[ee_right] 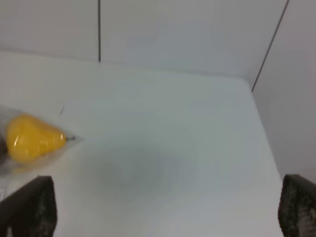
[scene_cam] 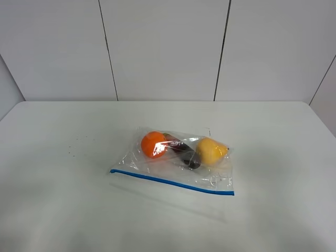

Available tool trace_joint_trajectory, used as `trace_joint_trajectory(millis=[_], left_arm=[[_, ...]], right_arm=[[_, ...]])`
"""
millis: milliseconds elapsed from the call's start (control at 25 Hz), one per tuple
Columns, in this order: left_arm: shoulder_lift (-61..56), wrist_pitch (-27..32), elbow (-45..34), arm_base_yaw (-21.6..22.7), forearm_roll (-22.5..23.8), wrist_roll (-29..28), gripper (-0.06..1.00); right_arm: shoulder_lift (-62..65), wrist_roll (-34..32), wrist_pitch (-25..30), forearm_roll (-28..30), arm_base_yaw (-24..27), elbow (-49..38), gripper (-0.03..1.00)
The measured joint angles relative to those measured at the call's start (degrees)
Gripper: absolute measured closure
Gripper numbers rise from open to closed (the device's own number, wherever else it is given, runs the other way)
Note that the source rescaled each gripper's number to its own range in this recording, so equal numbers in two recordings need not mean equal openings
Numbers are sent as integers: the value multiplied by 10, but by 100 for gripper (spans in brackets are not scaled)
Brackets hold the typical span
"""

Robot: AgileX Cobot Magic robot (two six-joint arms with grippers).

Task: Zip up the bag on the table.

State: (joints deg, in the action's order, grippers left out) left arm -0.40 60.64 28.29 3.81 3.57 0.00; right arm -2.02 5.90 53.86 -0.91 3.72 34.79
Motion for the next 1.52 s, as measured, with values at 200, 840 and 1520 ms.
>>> trace_joint_trajectory(millis=[200,840,1520], left_arm=[[0,0,0,0,0,0,-6],[0,0,0,0,0,0,-6],[0,1,0,0,0,0,-6]], right_arm=[[23,-10,31,3,0,-6,-3],[24,-21,44,-10,0,-50,-3],[24,-21,46,-9,0,-69,-3]])
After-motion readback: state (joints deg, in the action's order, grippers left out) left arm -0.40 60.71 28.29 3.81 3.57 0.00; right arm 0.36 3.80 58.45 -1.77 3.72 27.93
